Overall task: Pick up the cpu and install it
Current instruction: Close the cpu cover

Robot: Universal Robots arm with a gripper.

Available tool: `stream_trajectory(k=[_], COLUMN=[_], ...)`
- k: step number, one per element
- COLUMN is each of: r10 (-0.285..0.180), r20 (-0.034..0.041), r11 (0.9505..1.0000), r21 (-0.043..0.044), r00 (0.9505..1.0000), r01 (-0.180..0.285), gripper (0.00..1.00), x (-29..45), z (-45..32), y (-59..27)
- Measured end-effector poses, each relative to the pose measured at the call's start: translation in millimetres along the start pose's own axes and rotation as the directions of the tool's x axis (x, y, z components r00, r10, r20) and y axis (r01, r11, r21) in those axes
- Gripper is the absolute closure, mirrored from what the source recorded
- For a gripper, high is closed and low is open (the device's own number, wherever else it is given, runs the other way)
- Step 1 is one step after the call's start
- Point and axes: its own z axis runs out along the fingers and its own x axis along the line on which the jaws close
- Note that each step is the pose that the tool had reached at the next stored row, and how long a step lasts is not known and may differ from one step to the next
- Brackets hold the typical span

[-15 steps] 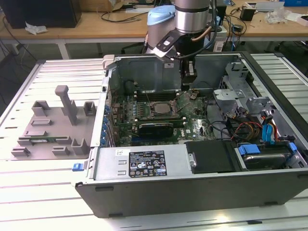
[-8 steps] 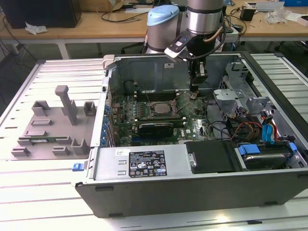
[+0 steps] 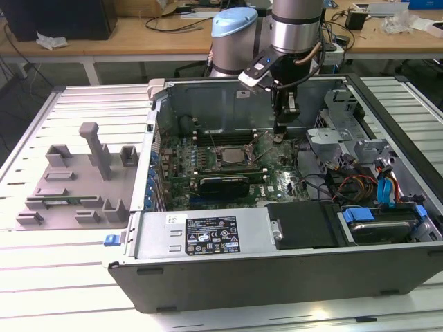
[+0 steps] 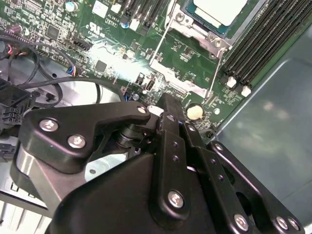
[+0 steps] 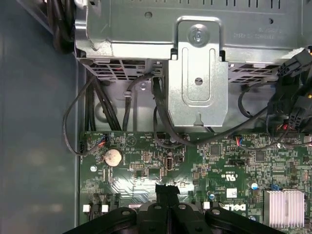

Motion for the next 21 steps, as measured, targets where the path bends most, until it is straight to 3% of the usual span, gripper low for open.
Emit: stream_trajectory(k=[11, 21], r10=[0.0, 0.0], r20=[-0.0002, -0.0001], r11=[1.0, 1.0], r21=[0.0044, 0.0053], r00=[1.0, 1.0], r01=[0.0, 0.0], gripper=[0.89, 0.89], x=[0.8, 0.9], z=[15.6, 16.9], y=[3.6, 4.7])
